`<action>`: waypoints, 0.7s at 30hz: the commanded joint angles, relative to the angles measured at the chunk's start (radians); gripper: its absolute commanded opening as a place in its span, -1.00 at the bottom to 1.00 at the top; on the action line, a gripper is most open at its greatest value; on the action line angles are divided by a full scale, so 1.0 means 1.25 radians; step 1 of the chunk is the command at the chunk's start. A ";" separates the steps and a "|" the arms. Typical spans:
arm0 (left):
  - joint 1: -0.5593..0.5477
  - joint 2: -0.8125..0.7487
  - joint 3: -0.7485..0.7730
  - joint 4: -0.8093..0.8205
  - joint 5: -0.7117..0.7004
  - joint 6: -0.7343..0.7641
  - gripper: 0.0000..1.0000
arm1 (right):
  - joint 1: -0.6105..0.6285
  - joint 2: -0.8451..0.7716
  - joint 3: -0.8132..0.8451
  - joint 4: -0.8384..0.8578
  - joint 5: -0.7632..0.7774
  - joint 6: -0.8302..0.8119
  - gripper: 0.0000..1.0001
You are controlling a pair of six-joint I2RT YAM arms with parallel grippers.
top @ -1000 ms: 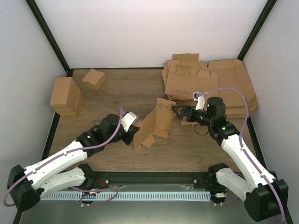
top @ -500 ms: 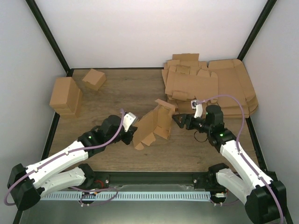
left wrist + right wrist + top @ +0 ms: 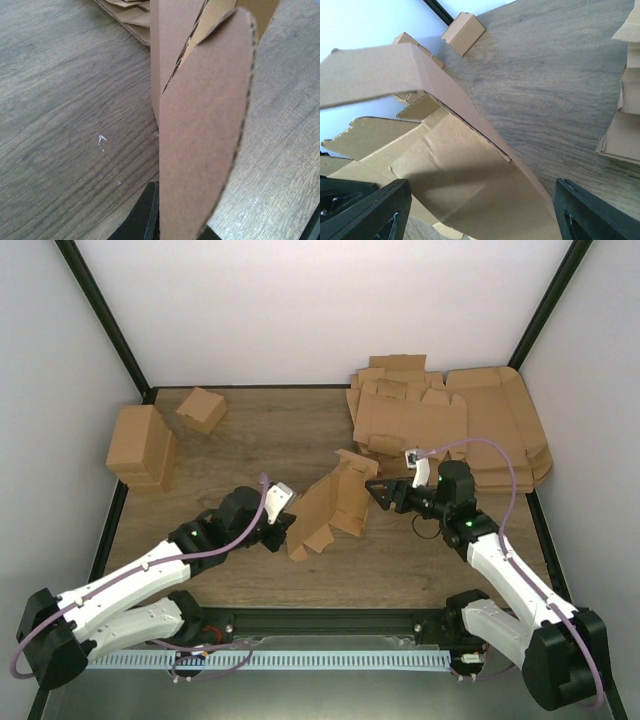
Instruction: Fold the paper box
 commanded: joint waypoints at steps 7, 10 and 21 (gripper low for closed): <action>-0.004 0.009 -0.005 -0.002 0.033 0.008 -0.93 | -0.005 0.022 0.044 0.023 0.053 0.001 0.61; -0.004 0.014 -0.005 -0.004 0.045 0.004 -0.93 | -0.005 0.064 0.047 0.023 0.031 -0.009 0.57; -0.011 0.037 0.012 -0.030 0.087 -0.012 -0.92 | -0.006 0.074 0.036 0.030 0.031 -0.037 0.47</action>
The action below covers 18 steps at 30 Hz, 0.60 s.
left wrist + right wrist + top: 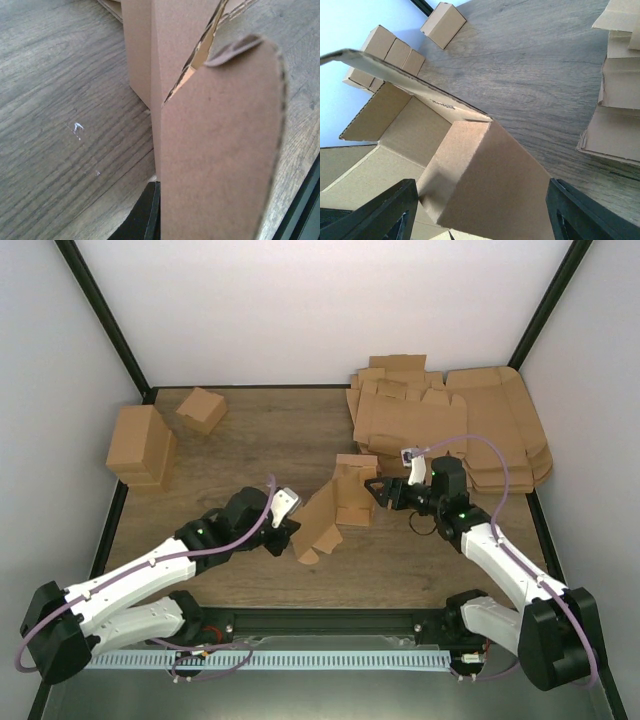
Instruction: Fold the paper box
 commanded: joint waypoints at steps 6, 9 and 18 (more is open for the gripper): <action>-0.010 0.003 0.019 -0.029 0.026 -0.002 -0.92 | -0.004 -0.038 0.070 -0.032 0.037 -0.027 0.61; -0.013 -0.003 0.021 -0.033 0.024 0.003 -0.93 | -0.005 -0.027 0.104 -0.069 0.069 -0.033 0.61; -0.019 -0.002 0.034 -0.047 0.028 0.013 -0.93 | -0.005 0.058 0.132 -0.072 0.023 -0.033 0.41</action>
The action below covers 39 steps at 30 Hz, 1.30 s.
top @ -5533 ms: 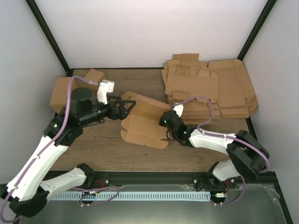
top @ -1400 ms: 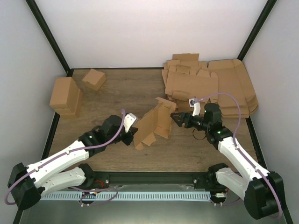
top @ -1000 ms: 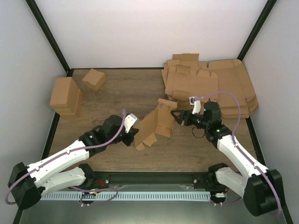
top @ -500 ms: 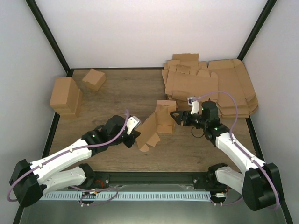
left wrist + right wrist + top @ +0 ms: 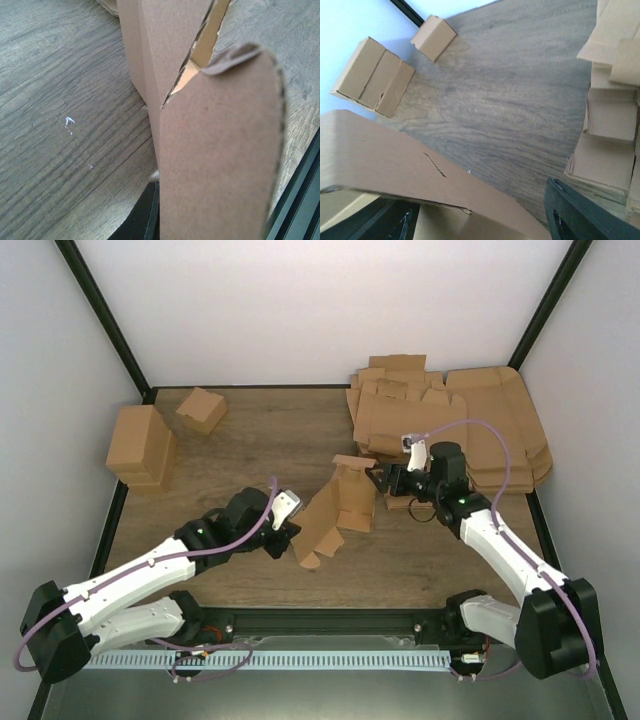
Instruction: Fold the paper box
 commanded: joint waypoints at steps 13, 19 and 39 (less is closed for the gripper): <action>-0.010 -0.006 0.072 -0.019 0.058 -0.001 -0.30 | -0.005 -0.040 -0.068 0.017 -0.088 -0.027 0.38; -0.010 -0.051 0.164 -0.052 0.066 -0.062 0.60 | -0.005 -0.077 -0.102 0.039 -0.095 -0.055 0.37; 0.308 0.328 0.371 0.016 0.453 -0.165 0.79 | -0.005 -0.093 -0.107 0.021 -0.098 -0.099 0.37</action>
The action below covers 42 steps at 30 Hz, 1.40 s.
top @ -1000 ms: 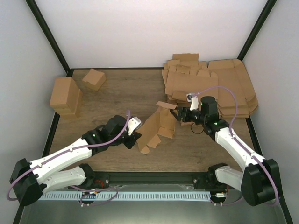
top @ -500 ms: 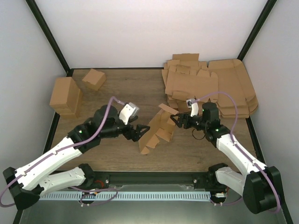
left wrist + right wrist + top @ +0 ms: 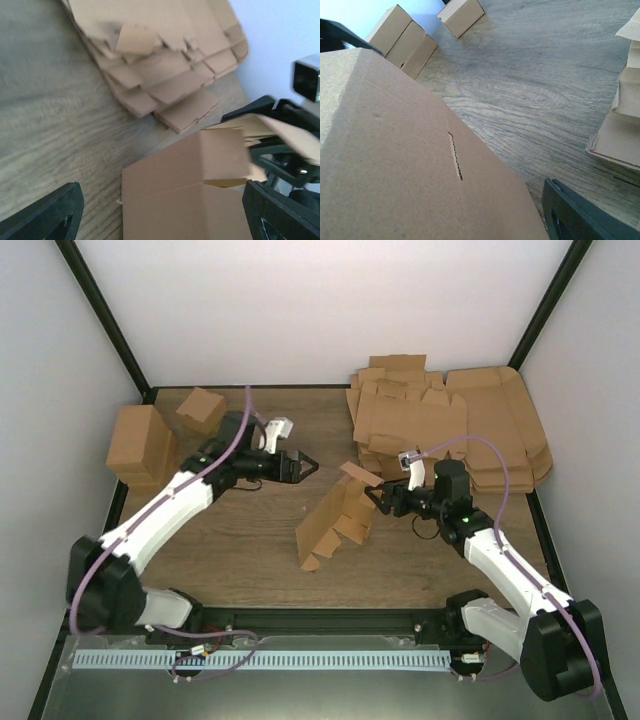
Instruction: Fold the paper box
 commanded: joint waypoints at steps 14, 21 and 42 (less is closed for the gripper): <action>0.006 0.305 0.099 0.050 0.357 0.090 0.64 | -0.005 0.009 0.009 0.013 -0.032 -0.016 0.36; -0.009 0.365 0.150 0.006 0.387 0.124 0.56 | -0.005 0.012 0.007 0.012 -0.035 -0.018 0.35; -0.029 0.407 0.182 -0.046 0.367 0.160 0.40 | -0.004 -0.083 0.028 -0.061 -0.027 -0.020 0.46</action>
